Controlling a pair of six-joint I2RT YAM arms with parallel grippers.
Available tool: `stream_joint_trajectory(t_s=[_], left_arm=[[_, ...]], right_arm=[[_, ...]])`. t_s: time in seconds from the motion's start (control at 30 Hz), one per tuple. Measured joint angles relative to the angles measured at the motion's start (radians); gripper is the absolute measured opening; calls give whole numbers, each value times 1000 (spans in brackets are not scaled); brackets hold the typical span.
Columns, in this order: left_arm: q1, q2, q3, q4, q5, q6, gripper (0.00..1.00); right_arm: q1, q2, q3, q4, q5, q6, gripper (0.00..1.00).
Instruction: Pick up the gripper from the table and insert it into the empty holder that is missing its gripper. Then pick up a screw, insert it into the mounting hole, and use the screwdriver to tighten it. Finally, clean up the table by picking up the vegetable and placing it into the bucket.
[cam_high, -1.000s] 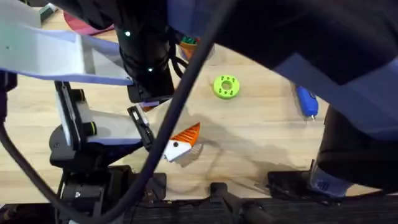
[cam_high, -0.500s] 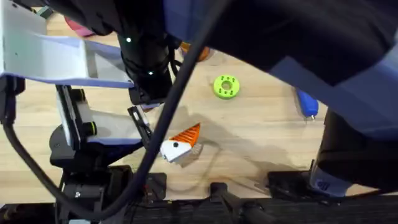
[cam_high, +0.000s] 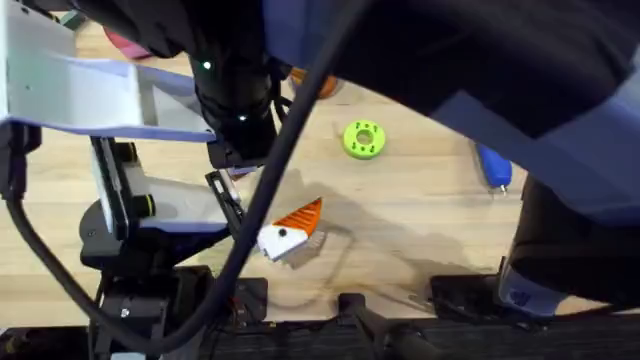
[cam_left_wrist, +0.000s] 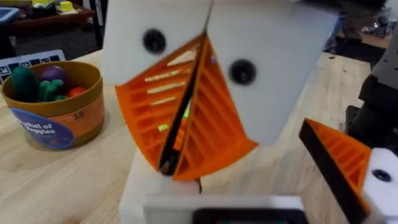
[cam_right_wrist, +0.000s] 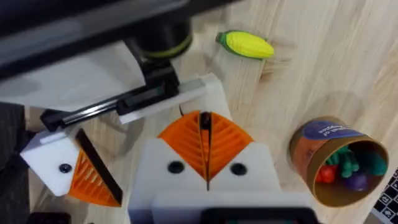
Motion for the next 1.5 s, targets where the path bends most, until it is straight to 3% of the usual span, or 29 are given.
stream_joint_trajectory(t_s=[0.17, 0.2, 0.4, 0.43, 0.63, 1.03, 1.23, 1.5], left_arm=[[0, 0, 0, 0, 0, 0, 985], [0, 0, 0, 0, 0, 0, 985], [0, 0, 0, 0, 0, -3, 985], [0, 0, 0, 0, 0, -2, 985], [0, 0, 0, 0, 0, -3, 985], [0, 0, 0, 0, 0, -3, 985], [0, 0, 0, 0, 0, -2, 985], [0, 0, 0, 0, 0, -2, 985]], right_arm=[[0, 0, 0, 0, 0, 0, 8], [0, 0, 0, 0, 0, 4, 69], [0, 0, -6, -7, 3, 1, 916], [0, 0, -6, -7, 3, 1, 971], [-13, -21, -11, -10, -1, 27, 993], [-137, -213, -41, -25, -61, 184, 993], [-241, -363, -288, 93, -70, 313, 992], [-515, -623, -643, 194, -5, 627, 992]])
